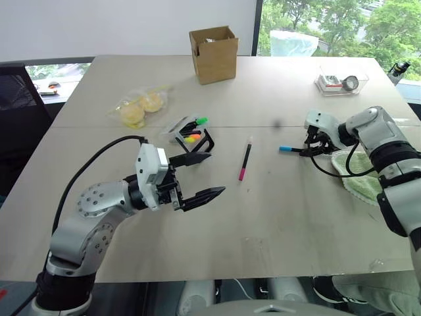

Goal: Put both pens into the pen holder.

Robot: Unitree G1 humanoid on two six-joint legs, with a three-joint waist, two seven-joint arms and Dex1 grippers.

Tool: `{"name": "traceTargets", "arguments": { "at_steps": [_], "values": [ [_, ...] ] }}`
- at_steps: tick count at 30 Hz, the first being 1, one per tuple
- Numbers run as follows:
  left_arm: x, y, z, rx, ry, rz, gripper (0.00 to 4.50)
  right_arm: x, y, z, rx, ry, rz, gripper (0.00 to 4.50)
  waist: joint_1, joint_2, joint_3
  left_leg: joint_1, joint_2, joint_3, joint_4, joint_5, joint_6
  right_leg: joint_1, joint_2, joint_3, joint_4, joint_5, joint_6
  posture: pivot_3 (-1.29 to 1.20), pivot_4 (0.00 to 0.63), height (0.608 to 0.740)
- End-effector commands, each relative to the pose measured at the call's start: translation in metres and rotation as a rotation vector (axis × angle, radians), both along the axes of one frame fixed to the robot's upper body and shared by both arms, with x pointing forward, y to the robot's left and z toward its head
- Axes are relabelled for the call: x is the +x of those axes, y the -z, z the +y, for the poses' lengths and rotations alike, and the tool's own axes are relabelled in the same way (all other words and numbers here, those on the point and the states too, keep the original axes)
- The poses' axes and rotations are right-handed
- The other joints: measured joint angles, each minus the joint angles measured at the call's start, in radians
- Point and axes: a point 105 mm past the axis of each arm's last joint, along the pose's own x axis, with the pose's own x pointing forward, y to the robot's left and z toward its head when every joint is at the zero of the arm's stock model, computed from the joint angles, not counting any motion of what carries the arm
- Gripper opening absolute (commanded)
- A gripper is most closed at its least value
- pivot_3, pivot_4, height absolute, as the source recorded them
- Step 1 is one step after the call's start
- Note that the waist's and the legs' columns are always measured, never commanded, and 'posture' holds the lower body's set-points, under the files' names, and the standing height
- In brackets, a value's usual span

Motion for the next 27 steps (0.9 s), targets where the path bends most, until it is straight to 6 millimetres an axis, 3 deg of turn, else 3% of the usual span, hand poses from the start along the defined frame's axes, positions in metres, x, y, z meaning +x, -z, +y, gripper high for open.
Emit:
{"name": "traceTargets", "arguments": {
  "at_steps": [1,2,7,9,13,17,22,23,25,27],
  "values": [
    [-0.002,-0.016,-0.007,-0.055,0.024,-0.013,4.50,-0.002,-0.001,-0.016,0.002,0.063,0.013,0.37,0.001,0.000,0.000,0.000,0.000,0.000,0.000,0.000,0.000,0.000,0.000,0.000,0.000,0.000,0.000,0.00,0.150,0.740],
    [-0.002,-0.018,-0.009,-0.079,0.031,0.012,4.50,0.000,-0.004,-0.017,0.037,0.089,-0.006,0.03,0.002,0.000,0.000,0.000,0.000,0.000,0.000,0.000,0.000,0.000,0.000,0.000,0.000,0.000,0.000,0.00,0.150,0.740],
    [0.009,-0.029,-0.032,-0.267,0.026,0.329,4.50,-0.008,-0.047,-0.004,0.478,0.178,-0.037,0.03,0.006,0.000,0.000,-0.001,0.000,-0.003,0.001,0.000,0.000,0.001,-0.003,0.001,0.001,0.000,0.000,0.00,0.150,0.740],
    [0.016,-0.033,-0.044,-0.334,0.014,0.422,4.50,-0.026,-0.067,0.006,0.635,0.171,-0.056,0.03,0.011,0.000,0.000,-0.001,0.000,-0.004,0.001,0.000,0.000,0.001,-0.007,0.000,0.003,0.000,0.001,0.00,0.150,0.740],
    [0.029,-0.041,-0.069,-0.444,0.013,0.539,4.50,-0.081,-0.105,0.046,0.874,0.122,-0.106,0.03,0.005,0.001,0.000,-0.003,0.000,-0.009,-0.001,0.000,0.000,0.000,-0.008,-0.004,0.003,0.000,0.001,0.00,0.150,0.740],
    [0.037,-0.051,-0.084,-0.485,0.039,0.591,4.50,-0.123,-0.107,0.079,0.904,0.077,-0.109,0.03,0.003,0.001,0.000,-0.002,-0.001,-0.012,-0.001,0.001,-0.002,0.000,-0.007,-0.005,0.004,0.000,0.001,0.00,0.150,0.740],
    [0.039,-0.054,-0.092,-0.460,0.093,0.607,4.50,-0.154,-0.104,0.106,0.876,0.001,-0.125,0.03,0.002,0.001,0.000,0.000,-0.004,-0.012,0.001,0.000,0.000,0.002,-0.001,-0.006,0.005,0.000,0.001,0.00,0.150,0.740],
    [0.038,-0.055,-0.093,-0.460,0.107,0.612,4.10,-0.157,-0.102,0.109,0.867,-0.008,-0.125,0.00,0.002,0.001,0.000,0.000,-0.005,-0.012,0.002,0.000,0.000,0.002,-0.001,-0.005,0.005,0.000,0.001,0.00,0.150,0.740],
    [0.037,-0.057,-0.094,-0.459,0.129,0.618,3.73,-0.158,-0.101,0.113,0.865,-0.008,-0.129,0.00,0.001,0.001,0.000,-0.001,-0.005,-0.012,0.002,0.000,0.000,0.002,-0.001,-0.005,0.005,0.000,0.001,0.00,0.150,0.740],
    [0.034,-0.058,-0.096,-0.450,0.157,0.618,2.80,-0.159,-0.102,0.115,0.873,-0.006,-0.137,0.00,0.000,0.000,0.000,-0.001,-0.005,-0.012,0.002,0.001,0.000,0.002,-0.001,-0.005,0.005,0.000,0.001,0.00,0.150,0.740]
  ]
}}
